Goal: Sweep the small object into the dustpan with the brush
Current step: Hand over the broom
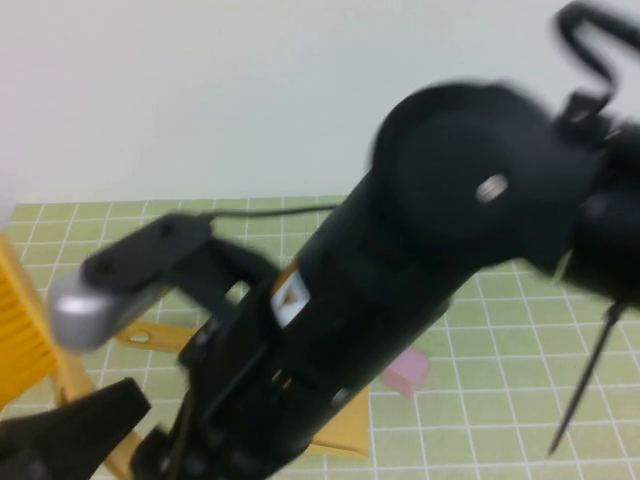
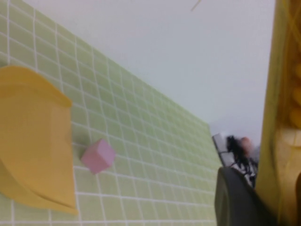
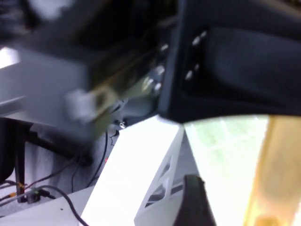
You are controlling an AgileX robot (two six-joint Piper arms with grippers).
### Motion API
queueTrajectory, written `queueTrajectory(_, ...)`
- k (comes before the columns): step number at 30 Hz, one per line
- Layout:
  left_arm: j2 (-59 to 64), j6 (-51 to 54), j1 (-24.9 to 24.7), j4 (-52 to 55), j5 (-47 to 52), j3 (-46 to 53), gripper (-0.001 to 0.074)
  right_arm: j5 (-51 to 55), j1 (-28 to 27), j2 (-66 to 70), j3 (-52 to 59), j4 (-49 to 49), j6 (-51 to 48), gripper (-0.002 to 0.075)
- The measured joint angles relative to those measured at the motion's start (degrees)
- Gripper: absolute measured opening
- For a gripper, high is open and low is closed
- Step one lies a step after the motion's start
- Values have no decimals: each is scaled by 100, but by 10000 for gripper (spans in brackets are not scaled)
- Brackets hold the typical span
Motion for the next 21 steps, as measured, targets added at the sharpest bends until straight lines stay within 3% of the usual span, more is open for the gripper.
queueTrajectory(11, 1749, 1321, 0, -447, 1434, -978, 150, 701, -1294, -895, 215, 26, -187, 454)
queueTrajectory(16, 2562, 2487, 0, -1597, 2515, -1052, 150, 392, -1910, -1615, 1480, 389, -407, 445)
queueTrajectory(21, 3086, 3147, 0, -1924, 3109, -1052, 150, -604, -2424, -2540, 3392, 1934, -1244, 443)
